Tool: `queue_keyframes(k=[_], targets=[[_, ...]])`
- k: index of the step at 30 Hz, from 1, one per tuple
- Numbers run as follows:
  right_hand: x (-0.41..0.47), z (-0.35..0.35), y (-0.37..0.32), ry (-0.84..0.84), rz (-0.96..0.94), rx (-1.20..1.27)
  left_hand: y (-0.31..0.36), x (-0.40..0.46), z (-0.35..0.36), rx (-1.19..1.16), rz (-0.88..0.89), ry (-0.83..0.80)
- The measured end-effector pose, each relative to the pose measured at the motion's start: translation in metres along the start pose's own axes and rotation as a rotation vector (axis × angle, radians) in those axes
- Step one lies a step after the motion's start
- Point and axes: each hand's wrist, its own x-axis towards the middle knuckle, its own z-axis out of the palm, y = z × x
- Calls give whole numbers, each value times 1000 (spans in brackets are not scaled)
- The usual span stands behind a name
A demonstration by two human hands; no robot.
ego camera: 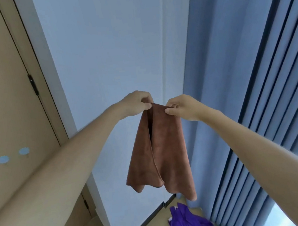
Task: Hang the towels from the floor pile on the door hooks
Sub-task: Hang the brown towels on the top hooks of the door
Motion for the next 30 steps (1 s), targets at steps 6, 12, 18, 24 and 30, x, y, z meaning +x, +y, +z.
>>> queue_keyframes(k=[6, 12, 18, 24, 30], targets=[[8, 2, -22, 9, -52, 79, -13, -30, -11, -93, -111, 21], [18, 31, -68, -34, -195, 100, -27, -65, -21, 139, -186, 73], [35, 52, -119, -60, -270, 119, -43, -118, -54, -131, -335, 143], [43, 97, -191, -157, -398, 103, -69, -199, -106, 94, -369, 195], [39, 154, -299, -330, -556, -23, -97, -302, -153, 270, -548, 195]])
